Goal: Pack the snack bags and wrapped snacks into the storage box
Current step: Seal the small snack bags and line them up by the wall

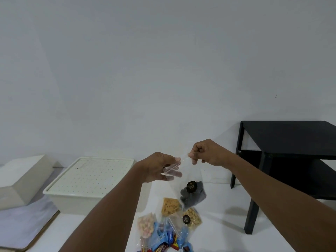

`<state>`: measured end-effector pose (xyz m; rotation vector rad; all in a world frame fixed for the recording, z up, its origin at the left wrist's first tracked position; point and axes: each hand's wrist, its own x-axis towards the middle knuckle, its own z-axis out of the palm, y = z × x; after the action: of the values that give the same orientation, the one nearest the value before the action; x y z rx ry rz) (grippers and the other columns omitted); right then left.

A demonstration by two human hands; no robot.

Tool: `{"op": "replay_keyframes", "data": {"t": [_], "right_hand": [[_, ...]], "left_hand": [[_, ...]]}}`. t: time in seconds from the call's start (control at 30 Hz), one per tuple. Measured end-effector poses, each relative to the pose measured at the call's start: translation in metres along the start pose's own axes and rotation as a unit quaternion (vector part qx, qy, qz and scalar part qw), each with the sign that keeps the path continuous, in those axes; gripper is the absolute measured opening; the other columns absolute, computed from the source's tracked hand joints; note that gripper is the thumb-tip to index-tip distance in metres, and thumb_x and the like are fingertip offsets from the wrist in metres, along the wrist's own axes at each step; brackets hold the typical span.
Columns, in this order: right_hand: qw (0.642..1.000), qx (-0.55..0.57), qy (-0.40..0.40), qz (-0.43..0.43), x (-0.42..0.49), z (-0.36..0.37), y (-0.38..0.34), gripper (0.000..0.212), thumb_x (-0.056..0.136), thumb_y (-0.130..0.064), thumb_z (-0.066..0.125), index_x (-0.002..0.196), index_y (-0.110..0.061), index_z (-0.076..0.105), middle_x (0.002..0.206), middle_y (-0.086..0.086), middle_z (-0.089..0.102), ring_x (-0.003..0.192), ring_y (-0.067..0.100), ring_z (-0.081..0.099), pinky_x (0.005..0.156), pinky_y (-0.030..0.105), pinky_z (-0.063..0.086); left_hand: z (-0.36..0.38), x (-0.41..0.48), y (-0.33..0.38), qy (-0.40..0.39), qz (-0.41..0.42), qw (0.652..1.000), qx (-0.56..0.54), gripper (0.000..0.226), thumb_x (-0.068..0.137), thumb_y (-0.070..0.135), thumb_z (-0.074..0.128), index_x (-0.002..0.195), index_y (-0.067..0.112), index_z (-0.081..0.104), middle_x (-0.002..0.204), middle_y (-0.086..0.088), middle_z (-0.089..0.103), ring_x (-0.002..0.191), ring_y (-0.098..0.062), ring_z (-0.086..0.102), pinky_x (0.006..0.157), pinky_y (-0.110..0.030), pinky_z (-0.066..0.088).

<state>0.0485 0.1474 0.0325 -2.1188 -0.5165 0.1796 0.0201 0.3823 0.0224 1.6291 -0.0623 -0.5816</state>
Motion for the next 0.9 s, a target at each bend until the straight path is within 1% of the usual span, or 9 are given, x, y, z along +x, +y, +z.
{"op": "replay_keyframes", "data": {"t": [0.13,0.2,0.27,0.37,0.47,0.57,0.67,0.77,0.9], "right_hand": [[0.998,0.033,0.060,0.005,0.021,0.024,-0.001,0.022,0.090,-0.030,0.071,0.094,-0.009,0.071,0.085,0.001,0.075,0.079,0.009,0.066,0.068,0.021,0.048],[0.987,0.038,0.154,0.027,0.035,0.042,0.001,0.025,0.088,-0.040,0.071,0.099,-0.018,0.067,0.092,-0.004,0.070,0.079,0.010,0.060,0.069,0.023,0.046],[0.967,0.104,0.217,0.088,0.045,0.059,-0.003,0.037,0.084,-0.055,0.068,0.099,-0.021,0.063,0.096,0.000,0.067,0.080,0.014,0.060,0.065,0.028,0.049],[0.942,0.245,0.153,0.171,0.057,0.084,-0.012,0.051,0.084,-0.059,0.066,0.098,-0.010,0.064,0.092,0.008,0.070,0.075,0.021,0.066,0.058,0.031,0.051],[0.918,0.323,0.145,0.177,0.071,0.101,-0.014,0.032,0.095,-0.040,0.062,0.090,-0.009,0.063,0.090,0.010,0.071,0.073,0.022,0.069,0.058,0.030,0.053],[0.901,0.363,0.180,0.158,0.084,0.110,-0.007,0.023,0.099,-0.025,0.058,0.084,-0.008,0.061,0.086,0.010,0.068,0.073,0.024,0.067,0.056,0.031,0.053],[0.906,0.345,0.189,0.156,0.092,0.120,0.004,0.022,0.100,-0.020,0.055,0.086,-0.006,0.063,0.085,0.011,0.068,0.075,0.026,0.068,0.066,0.038,0.058],[0.909,0.321,0.207,0.166,0.099,0.132,0.016,0.023,0.100,-0.020,0.055,0.085,-0.006,0.067,0.088,0.014,0.068,0.080,0.029,0.067,0.082,0.051,0.058],[0.901,0.320,0.236,0.175,0.103,0.141,0.022,0.023,0.098,-0.020,0.058,0.085,-0.004,0.067,0.082,0.016,0.067,0.076,0.028,0.065,0.077,0.047,0.059]], "left_hand": [[-0.017,0.008,0.000,0.033,0.022,0.999,-0.018,0.020,0.093,0.017,0.066,0.098,-0.002,0.067,0.090,-0.021,0.071,0.096,-0.034,0.073,0.074,-0.033,0.058],[-0.025,0.015,0.000,0.069,0.059,0.996,-0.015,0.022,0.094,0.021,0.066,0.095,-0.002,0.067,0.089,-0.022,0.070,0.091,-0.031,0.074,0.071,-0.032,0.058],[-0.031,0.024,-0.004,0.099,0.102,0.990,-0.008,0.026,0.094,0.024,0.066,0.090,-0.001,0.068,0.083,-0.016,0.070,0.087,-0.028,0.074,0.069,-0.030,0.058],[-0.035,0.041,-0.015,0.141,0.139,0.980,0.010,0.030,0.094,0.022,0.067,0.088,-0.007,0.068,0.079,-0.014,0.071,0.085,-0.029,0.072,0.070,-0.031,0.059],[-0.042,0.057,-0.027,0.165,0.158,0.973,0.017,0.028,0.094,0.023,0.067,0.085,-0.003,0.072,0.088,-0.020,0.074,0.090,-0.035,0.073,0.082,-0.045,0.061],[-0.053,0.068,-0.037,0.175,0.150,0.973,-0.006,0.025,0.097,0.021,0.062,0.082,0.004,0.074,0.091,-0.021,0.074,0.091,-0.036,0.073,0.084,-0.049,0.060],[-0.058,0.073,-0.045,0.163,0.132,0.978,-0.024,0.028,0.100,0.017,0.055,0.085,0.003,0.073,0.093,-0.021,0.074,0.091,-0.034,0.073,0.082,-0.043,0.061],[-0.061,0.076,-0.053,0.152,0.107,0.982,-0.034,0.029,0.102,0.018,0.050,0.088,0.001,0.069,0.089,-0.016,0.074,0.079,-0.024,0.073,0.069,-0.030,0.059],[-0.065,0.077,-0.070,0.137,0.116,0.983,0.035,0.033,0.093,0.040,0.064,0.083,0.008,0.062,0.085,-0.018,0.072,0.074,-0.017,0.068,0.066,-0.027,0.056]]}}
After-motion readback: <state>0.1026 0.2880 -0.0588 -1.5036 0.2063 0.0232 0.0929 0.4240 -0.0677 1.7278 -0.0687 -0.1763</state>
